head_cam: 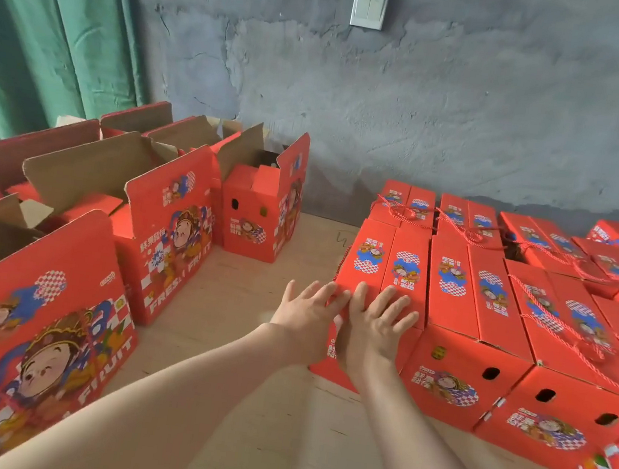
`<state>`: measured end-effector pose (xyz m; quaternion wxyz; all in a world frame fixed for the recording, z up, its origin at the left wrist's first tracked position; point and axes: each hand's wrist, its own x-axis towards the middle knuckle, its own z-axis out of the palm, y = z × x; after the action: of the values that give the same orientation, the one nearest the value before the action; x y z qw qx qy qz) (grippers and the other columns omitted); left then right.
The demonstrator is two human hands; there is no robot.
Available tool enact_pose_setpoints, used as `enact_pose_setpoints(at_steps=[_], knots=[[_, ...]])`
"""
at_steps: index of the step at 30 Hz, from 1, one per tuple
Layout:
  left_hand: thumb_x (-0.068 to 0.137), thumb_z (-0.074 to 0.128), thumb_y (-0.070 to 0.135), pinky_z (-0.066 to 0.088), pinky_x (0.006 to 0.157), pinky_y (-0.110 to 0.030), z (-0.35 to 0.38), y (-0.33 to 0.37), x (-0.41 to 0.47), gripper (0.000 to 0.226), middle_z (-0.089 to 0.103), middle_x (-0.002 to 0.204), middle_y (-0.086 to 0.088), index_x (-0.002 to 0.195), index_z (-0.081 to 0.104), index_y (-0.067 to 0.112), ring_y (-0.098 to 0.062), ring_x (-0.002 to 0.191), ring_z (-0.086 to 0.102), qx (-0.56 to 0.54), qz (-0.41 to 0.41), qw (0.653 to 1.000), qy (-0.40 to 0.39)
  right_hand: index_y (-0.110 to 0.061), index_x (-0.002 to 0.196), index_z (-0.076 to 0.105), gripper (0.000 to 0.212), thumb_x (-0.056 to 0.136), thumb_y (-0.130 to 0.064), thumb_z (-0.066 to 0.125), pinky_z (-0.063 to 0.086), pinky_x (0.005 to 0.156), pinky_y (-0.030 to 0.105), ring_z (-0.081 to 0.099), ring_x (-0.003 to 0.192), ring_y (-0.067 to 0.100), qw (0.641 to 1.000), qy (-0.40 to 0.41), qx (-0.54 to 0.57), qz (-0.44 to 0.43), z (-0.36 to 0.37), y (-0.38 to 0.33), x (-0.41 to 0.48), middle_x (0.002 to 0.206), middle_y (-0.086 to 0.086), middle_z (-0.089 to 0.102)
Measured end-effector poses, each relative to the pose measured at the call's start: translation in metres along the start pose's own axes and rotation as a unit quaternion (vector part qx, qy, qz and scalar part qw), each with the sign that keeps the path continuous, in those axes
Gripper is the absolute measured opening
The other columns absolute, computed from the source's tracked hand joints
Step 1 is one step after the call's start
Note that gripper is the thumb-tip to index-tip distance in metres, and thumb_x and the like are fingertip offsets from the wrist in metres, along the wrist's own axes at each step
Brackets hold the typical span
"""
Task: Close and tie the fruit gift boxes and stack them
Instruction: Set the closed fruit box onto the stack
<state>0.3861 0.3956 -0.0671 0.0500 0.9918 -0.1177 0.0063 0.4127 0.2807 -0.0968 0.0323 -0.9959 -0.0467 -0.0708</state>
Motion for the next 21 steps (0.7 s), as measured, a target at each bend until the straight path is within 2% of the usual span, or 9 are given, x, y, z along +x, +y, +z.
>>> enact_pose_setpoints(at_steps=[4, 7, 10, 12, 14, 16, 18, 21], knots=[[0.098, 0.042, 0.025, -0.001, 0.117, -0.041, 0.016, -0.047, -0.022, 0.065, -0.001, 0.16, 0.01, 0.152, 0.006, 0.029, -0.014, 0.147, -0.004, -0.068, 0.017, 0.997, 0.028, -0.011, 0.151, -0.006, 0.071, 0.1, -0.042, 0.033, 0.003, 0.109, 0.067, -0.003, 0.139, 0.056, 0.996, -0.067, -0.047, 0.019, -0.013, -0.003, 0.001, 0.153, 0.035, -0.005], [0.101, 0.037, 0.026, 0.016, 0.115, -0.033, 0.045, -0.115, -0.054, 0.059, 0.002, 0.16, 0.001, 0.152, 0.01, 0.018, -0.019, 0.146, 0.015, -0.111, -0.115, 0.986, 0.039, -0.005, 0.151, 0.002, 0.072, 0.1, -0.045, 0.033, -0.007, 0.11, 0.064, -0.011, 0.142, 0.048, 0.996, -0.067, -0.045, 0.024, -0.026, -0.018, 0.004, 0.155, 0.03, -0.008], [0.103, 0.03, 0.028, 0.019, 0.116, -0.031, 0.074, -0.172, -0.072, 0.053, 0.018, 0.158, -0.006, 0.151, 0.015, 0.01, -0.019, 0.144, 0.021, -0.128, -0.226, 0.966, -0.006, -0.007, 0.151, 0.011, 0.062, 0.099, -0.021, 0.041, -0.01, 0.115, 0.048, -0.01, 0.147, 0.031, 0.99, 0.023, -0.002, -0.14, -0.022, -0.063, 0.016, 0.159, 0.014, -0.009], [0.104, 0.028, 0.028, 0.024, 0.115, -0.03, 0.092, -0.19, -0.072, 0.051, 0.025, 0.156, -0.007, 0.15, 0.019, 0.01, -0.019, 0.142, 0.026, -0.141, -0.234, 0.961, -0.035, -0.01, 0.15, 0.015, 0.062, 0.095, -0.006, 0.043, -0.005, 0.117, 0.04, -0.006, 0.147, 0.026, 0.973, 0.011, 0.038, -0.226, -0.016, -0.102, 0.027, 0.16, 0.009, -0.006], [0.104, 0.026, 0.03, 0.026, 0.113, -0.03, 0.114, -0.198, -0.068, 0.05, 0.024, 0.155, -0.006, 0.149, 0.019, 0.01, -0.019, 0.141, 0.027, -0.136, -0.208, 0.966, -0.071, -0.009, 0.15, 0.015, 0.063, 0.094, -0.001, 0.042, -0.001, 0.118, 0.041, -0.007, 0.147, 0.027, 0.972, -0.039, 0.058, -0.226, -0.009, -0.136, 0.045, 0.16, 0.008, -0.007], [0.104, 0.021, 0.033, 0.016, 0.116, -0.032, 0.138, -0.207, -0.062, 0.053, 0.01, 0.16, -0.003, 0.151, 0.01, 0.012, -0.018, 0.146, 0.013, -0.106, -0.176, 0.975, -0.081, -0.01, 0.151, 0.011, 0.065, 0.094, -0.002, 0.04, 0.0, 0.119, 0.043, -0.009, 0.147, 0.029, 0.975, -0.072, 0.077, -0.195, -0.002, -0.159, 0.068, 0.16, 0.008, -0.01], [0.104, 0.02, 0.036, 0.001, 0.117, -0.031, 0.158, -0.22, -0.051, 0.053, 0.001, 0.16, 0.003, 0.153, 0.007, 0.019, -0.012, 0.147, 0.001, -0.106, -0.158, 0.982, -0.019, -0.012, 0.152, 0.01, 0.066, 0.094, -0.005, 0.041, 0.001, 0.118, 0.044, -0.009, 0.147, 0.03, 0.974, -0.088, 0.098, -0.182, 0.009, -0.173, 0.093, 0.16, 0.008, -0.01], [0.102, 0.027, 0.036, -0.004, 0.114, -0.021, 0.176, -0.235, -0.037, 0.047, 0.02, 0.156, 0.013, 0.149, 0.028, 0.027, 0.0, 0.143, 0.011, -0.133, -0.157, 0.972, 0.11, -0.014, 0.151, 0.013, 0.068, 0.092, -0.004, 0.044, 0.007, 0.118, 0.045, -0.005, 0.147, 0.032, 0.978, -0.096, 0.1, -0.154, 0.034, -0.187, 0.129, 0.16, 0.006, -0.01]])
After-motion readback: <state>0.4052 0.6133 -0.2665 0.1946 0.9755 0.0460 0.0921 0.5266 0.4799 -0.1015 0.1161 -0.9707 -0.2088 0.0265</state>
